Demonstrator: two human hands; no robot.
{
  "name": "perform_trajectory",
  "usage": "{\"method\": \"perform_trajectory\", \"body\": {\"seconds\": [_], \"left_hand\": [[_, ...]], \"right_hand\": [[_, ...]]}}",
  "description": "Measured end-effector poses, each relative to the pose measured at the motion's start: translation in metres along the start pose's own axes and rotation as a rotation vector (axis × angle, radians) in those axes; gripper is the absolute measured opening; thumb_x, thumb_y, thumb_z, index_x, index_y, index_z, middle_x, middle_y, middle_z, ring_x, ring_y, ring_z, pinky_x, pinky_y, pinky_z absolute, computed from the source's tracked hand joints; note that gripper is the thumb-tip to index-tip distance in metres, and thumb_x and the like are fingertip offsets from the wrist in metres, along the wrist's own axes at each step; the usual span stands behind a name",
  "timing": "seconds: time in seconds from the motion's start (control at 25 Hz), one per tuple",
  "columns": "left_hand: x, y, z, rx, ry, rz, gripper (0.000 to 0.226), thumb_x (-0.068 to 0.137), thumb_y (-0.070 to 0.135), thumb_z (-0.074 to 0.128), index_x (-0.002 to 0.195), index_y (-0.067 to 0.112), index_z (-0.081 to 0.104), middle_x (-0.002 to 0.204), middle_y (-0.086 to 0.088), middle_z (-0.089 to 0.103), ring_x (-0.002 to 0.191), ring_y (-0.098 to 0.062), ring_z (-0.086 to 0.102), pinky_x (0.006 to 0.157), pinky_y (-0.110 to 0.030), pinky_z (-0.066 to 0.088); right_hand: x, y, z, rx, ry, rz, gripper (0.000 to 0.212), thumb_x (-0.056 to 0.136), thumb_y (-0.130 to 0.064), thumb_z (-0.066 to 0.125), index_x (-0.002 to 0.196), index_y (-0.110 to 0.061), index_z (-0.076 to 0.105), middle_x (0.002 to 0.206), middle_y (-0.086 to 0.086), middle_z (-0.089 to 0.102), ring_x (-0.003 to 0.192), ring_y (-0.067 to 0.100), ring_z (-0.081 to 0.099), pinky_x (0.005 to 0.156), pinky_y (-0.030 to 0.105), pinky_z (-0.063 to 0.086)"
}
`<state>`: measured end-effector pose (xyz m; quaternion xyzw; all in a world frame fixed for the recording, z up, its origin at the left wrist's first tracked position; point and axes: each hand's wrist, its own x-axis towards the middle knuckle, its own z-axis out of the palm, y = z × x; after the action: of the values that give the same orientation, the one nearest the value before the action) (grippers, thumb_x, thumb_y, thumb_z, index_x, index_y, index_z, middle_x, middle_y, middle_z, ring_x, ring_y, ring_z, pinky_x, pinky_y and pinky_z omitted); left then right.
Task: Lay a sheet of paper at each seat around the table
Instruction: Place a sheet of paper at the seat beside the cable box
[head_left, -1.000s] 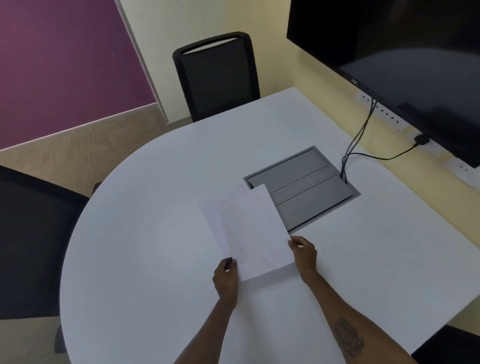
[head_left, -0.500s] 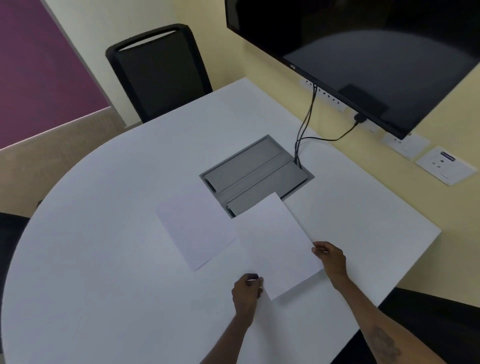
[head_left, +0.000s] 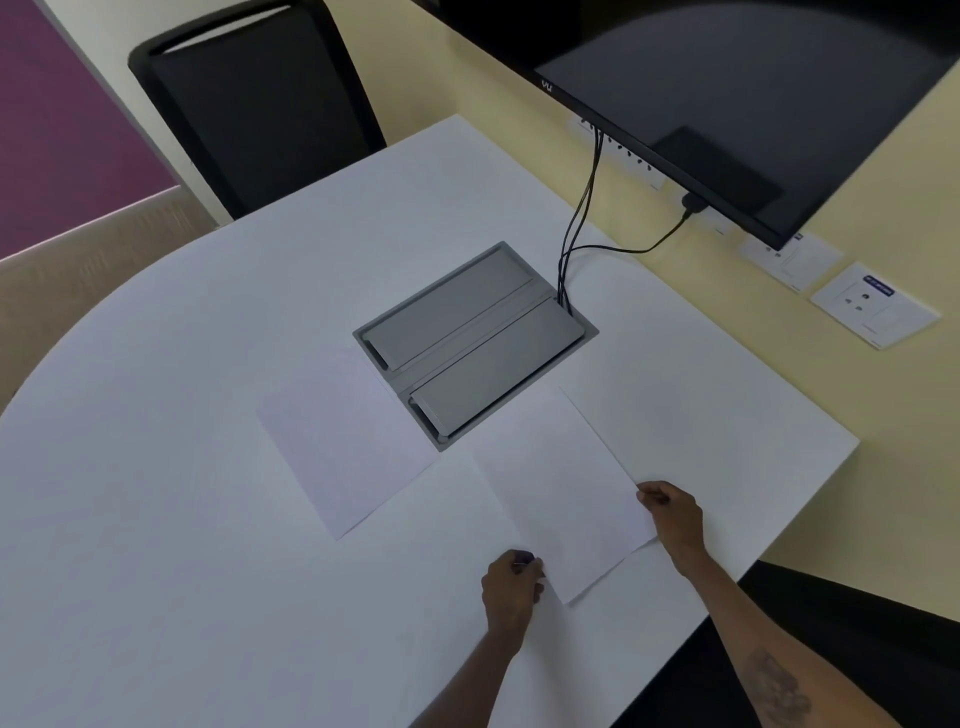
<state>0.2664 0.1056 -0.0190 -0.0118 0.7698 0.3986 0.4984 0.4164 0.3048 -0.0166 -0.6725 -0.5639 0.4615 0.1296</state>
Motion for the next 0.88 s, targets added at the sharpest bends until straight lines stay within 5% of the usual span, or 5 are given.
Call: {"method": "perform_trajectory", "body": {"seconds": [0.88], "left_hand": [[-0.006, -0.004, 0.036, 0.103, -0.014, -0.04, 0.01, 0.083, 0.027, 0.07, 0.084, 0.018, 0.073, 0.074, 0.005, 0.078, 0.062, -0.012, 0.073, 0.069, -0.031, 0.063]], "right_hand": [[0.026, 0.012, -0.015, -0.041, 0.046, -0.014, 0.016, 0.09, -0.003, 0.065, 0.103, 0.0, 0.074, 0.104, 0.016, 0.074, 0.102, 0.031, 0.066, 0.092, 0.04, 0.052]]}}
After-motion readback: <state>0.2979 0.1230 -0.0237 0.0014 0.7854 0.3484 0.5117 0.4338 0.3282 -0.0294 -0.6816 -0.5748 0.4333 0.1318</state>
